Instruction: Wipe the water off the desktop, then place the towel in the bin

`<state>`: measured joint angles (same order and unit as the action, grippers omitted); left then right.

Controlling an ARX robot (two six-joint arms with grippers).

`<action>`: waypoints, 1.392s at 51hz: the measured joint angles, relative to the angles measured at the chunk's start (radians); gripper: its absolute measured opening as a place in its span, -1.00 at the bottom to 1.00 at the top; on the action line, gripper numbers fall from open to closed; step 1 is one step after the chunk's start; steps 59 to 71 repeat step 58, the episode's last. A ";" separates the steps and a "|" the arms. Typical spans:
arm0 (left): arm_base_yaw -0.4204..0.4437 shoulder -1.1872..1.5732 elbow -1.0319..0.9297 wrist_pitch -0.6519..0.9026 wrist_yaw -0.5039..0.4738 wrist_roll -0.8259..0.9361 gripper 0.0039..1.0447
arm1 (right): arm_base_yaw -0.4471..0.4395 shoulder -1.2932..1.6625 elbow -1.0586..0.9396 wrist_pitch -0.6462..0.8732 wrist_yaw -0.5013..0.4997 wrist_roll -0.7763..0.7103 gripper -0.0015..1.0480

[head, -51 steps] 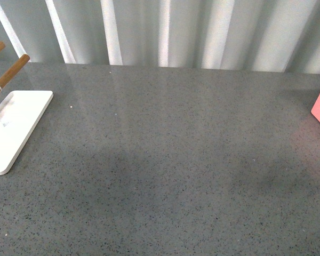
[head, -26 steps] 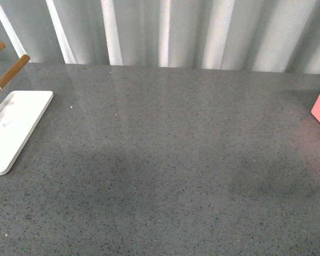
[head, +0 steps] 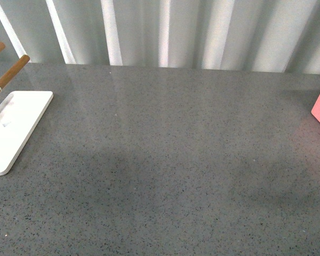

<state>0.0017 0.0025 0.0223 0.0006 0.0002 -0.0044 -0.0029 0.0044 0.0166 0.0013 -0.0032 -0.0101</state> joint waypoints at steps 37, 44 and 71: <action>0.000 0.000 0.000 0.000 0.000 0.000 0.87 | 0.000 0.000 0.000 -0.001 0.000 0.001 0.85; 0.000 0.000 0.000 0.000 0.000 0.000 0.87 | 0.000 0.000 0.000 -0.001 0.000 0.001 0.86; 0.000 0.000 0.000 0.000 0.000 0.000 0.87 | 0.000 0.000 0.000 -0.001 0.000 0.001 0.86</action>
